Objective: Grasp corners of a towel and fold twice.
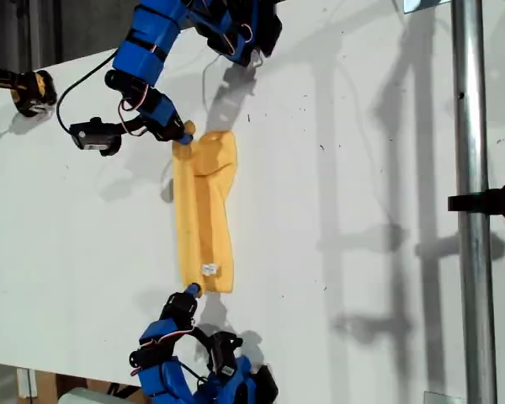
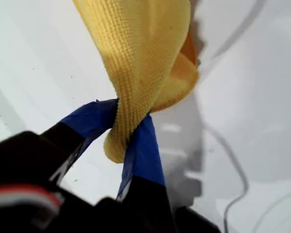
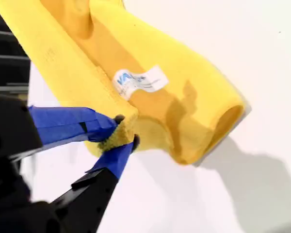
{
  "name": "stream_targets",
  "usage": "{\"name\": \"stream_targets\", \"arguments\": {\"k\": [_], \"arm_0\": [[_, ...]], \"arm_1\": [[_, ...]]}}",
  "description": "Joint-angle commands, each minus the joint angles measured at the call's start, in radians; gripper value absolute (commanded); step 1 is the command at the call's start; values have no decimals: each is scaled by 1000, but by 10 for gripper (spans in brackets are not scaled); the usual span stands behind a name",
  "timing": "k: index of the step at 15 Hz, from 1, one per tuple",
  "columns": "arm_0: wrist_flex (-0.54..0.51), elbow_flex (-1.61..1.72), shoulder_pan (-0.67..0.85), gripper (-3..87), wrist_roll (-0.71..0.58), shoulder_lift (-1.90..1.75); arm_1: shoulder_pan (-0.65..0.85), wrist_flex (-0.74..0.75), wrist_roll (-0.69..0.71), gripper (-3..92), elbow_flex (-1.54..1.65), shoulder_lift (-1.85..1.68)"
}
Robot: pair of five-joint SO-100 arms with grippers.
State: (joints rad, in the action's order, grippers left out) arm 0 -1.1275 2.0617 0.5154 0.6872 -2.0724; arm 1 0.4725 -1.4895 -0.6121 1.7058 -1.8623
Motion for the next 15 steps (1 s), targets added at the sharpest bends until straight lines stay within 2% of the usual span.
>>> {"name": "stream_targets", "arguments": {"k": [1, 3, 7, 13, 14, 15], "arm_0": [[26, 28, -75, -7, 69, -3], [54, 74, -115, -7, 137, 9], [121, 106, -126, -7, 238, 178], [110, 20, -84, -7, 270, 391], [89, 12, -77, -2, 272, 393], [58, 2, -72, 125, 276, 390]], "arm_1": [[-74, 0, -64, -1, 48, 8], [-126, 11, -124, -1, 107, 46], [-129, 46, -189, -1, 150, 207], [-92, 64, -190, 0, 48, 486], [-86, 34, -204, 110, 15, 511], [-86, 3, -210, 262, -9, 512]]}}
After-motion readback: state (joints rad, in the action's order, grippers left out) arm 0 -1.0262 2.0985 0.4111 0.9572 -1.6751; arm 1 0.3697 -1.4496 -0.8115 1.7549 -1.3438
